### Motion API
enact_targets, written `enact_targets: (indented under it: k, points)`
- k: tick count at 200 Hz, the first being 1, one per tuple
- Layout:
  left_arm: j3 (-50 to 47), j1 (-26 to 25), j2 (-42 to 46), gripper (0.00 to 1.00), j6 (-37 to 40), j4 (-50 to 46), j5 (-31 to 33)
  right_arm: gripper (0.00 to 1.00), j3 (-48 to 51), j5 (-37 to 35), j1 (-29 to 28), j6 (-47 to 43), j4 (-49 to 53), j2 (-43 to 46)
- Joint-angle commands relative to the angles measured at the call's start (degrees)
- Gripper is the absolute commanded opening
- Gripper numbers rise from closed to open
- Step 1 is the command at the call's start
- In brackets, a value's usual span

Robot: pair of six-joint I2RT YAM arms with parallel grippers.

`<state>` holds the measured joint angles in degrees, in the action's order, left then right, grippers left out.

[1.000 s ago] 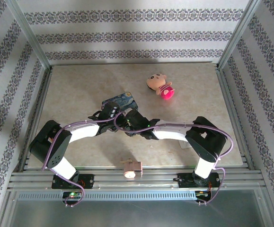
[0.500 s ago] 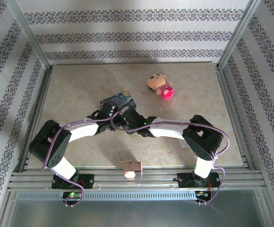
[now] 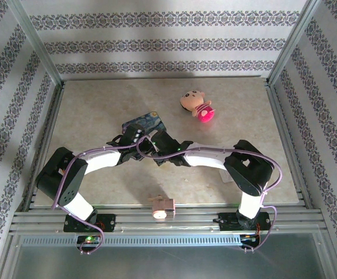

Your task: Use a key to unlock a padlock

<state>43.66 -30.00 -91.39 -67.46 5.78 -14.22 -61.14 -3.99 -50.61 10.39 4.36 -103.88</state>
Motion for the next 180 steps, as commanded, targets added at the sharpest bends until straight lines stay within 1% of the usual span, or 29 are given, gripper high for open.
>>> enact_targets:
  k: [1,26,83,109,127,152,159,174,180]
  points:
    - [1.4,-1.6,0.6,0.00,1.5,-2.2,-6.5,0.04,0.0,7.3,3.6,-0.3,-2.4,-1.2]
    - [1.4,-1.7,0.6,0.00,1.7,-2.2,-6.8,0.04,1.4,15.1,6.8,1.6,-4.8,-0.6]
    - [1.2,-1.6,0.6,0.00,1.7,-2.0,-7.1,0.02,3.9,25.6,11.1,6.0,-10.2,0.2]
    - [0.7,-1.6,1.3,0.00,1.7,-2.2,-7.0,0.00,6.6,32.2,14.3,10.7,-16.8,0.0]
    - [0.0,-1.5,1.8,0.00,1.4,-1.8,-6.7,0.00,8.8,37.6,16.6,15.1,-23.6,-0.6]
    - [-1.3,-1.5,2.1,0.05,0.4,-0.4,-6.7,0.00,10.4,41.9,18.6,20.9,-31.5,-1.7]
    - [-1.7,-1.5,2.1,0.07,0.0,0.2,-6.8,0.00,10.4,42.1,18.7,21.8,-32.3,-2.0]
    - [-2.6,-1.5,2.1,0.15,-0.9,1.4,-6.9,0.00,10.2,42.1,18.6,22.5,-32.6,-2.4]
    - [-2.8,-1.5,2.1,0.16,-1.1,1.8,-7.0,0.00,10.2,41.9,18.5,22.9,-32.9,-2.5]
